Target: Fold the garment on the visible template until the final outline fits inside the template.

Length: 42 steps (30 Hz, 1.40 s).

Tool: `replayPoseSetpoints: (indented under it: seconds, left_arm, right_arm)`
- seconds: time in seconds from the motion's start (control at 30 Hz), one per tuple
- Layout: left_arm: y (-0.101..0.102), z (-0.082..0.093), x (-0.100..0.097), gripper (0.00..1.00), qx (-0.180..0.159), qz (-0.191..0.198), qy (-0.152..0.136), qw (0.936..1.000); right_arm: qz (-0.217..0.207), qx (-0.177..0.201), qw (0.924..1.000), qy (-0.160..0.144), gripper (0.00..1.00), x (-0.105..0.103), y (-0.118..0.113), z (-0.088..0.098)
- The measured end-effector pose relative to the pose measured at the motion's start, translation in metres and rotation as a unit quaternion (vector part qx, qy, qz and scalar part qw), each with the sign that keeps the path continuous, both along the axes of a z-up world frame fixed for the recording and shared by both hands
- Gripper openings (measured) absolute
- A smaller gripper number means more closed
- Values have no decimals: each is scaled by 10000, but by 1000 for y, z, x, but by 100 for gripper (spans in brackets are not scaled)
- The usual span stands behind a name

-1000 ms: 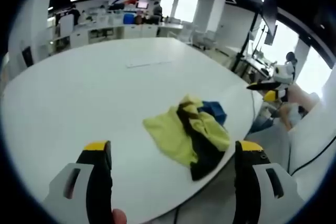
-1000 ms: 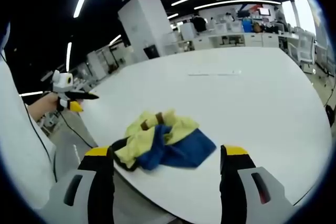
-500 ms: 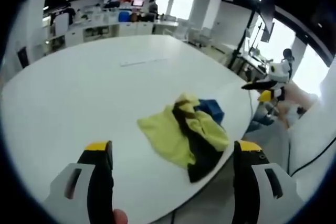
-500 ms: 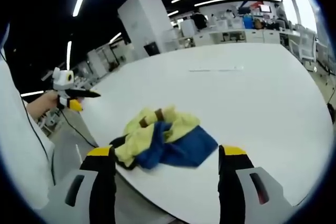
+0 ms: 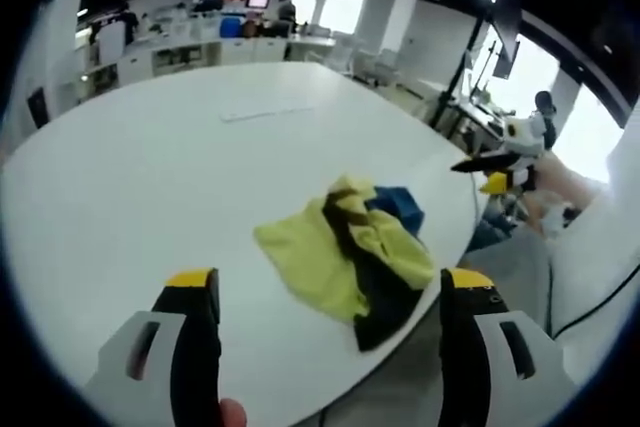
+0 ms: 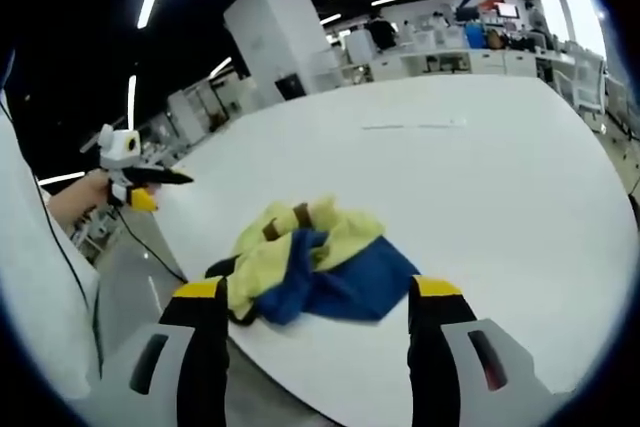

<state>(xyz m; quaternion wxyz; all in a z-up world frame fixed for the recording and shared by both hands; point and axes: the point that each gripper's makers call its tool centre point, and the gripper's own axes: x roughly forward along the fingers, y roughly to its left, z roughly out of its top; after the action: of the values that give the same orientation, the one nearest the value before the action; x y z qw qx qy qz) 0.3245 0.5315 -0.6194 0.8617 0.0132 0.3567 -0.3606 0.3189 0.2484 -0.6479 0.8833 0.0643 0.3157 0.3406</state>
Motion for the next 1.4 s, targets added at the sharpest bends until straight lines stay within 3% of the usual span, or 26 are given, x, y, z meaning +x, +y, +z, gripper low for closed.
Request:
replayPoseSetpoints:
  seconds: [0.4,0.57,0.9,1.4]
  left_arm:
    - [-4,-6,5,84,-24,-36,63,10000]
    - [-6,-9,6,83,-31,-67,95,9999]
    - [-10,-16,7,80,-80,-116,172,9998]
    - [-14,-27,13,76,-107,-180,260,9994]
  right_arm:
    - [-43,12,10000,-20,65,11,3,-3]
    - [-129,180,9998,-29,63,16,7,-2]
    - [5,296,9995,136,60,16,22,-11]
    - [8,175,9992,347,51,33,23,-26]
